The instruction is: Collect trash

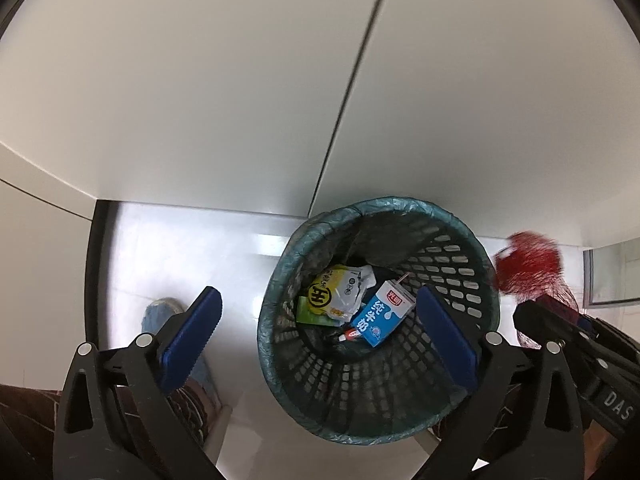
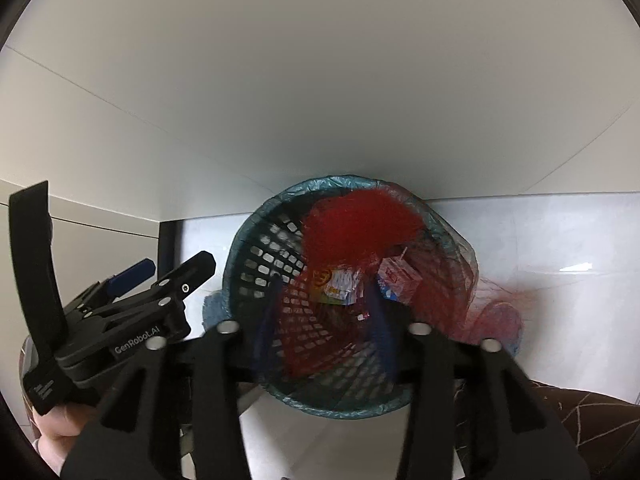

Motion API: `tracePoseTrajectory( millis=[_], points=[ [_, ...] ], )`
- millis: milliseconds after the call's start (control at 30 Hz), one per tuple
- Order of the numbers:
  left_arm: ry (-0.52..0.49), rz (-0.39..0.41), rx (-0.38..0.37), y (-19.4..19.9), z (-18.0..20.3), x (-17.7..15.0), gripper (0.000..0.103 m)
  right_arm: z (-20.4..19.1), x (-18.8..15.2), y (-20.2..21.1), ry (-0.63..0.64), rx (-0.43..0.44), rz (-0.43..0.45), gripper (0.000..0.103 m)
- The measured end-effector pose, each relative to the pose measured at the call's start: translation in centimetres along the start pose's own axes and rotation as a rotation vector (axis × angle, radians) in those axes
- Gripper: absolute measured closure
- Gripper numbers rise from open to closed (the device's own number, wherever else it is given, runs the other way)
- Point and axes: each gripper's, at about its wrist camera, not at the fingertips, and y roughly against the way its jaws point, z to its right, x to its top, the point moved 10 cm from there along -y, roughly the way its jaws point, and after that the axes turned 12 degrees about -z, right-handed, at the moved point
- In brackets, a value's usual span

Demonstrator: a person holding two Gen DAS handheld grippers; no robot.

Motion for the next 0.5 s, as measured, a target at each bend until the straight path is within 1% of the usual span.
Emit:
tracePoseTrajectory(
  millis=[133, 267, 333, 367, 433, 500],
  points=[
    [0.005, 0.011, 0.011, 0.3, -0.4, -0.1, 0.007, -0.1, 0.0, 0.3, -0.017, 0.042, -0.006, 0.047],
    [0.014, 0.021, 0.020, 1.1, -1.1, -0.4, 0.007, -0.3, -0.1, 0.7, -0.015, 0.052, -0.002, 0.042],
    [0.013, 0.031, 0.015, 1.8, -1.2, -0.6, 0.007, -0.5, -0.3, 1.0, -0.006, 0.054, -0.003, 0.036],
    [0.008, 0.039, 0.013, 2.3, -1.2, -0.7, 0.007, -0.9, -0.4, 1.0, 0.001, 0.060, -0.004, 0.035],
    [-0.007, 0.053, 0.016, 3.1, -1.1, -0.9, 0.007, -1.2, -0.7, 1.4, 0.016, 0.059, -0.002, 0.029],
    [-0.014, 0.071, 0.020, 4.1, -1.3, -1.1, 0.007, -1.7, -1.0, 1.1, 0.031, 0.055, -0.014, 0.028]
  ],
)
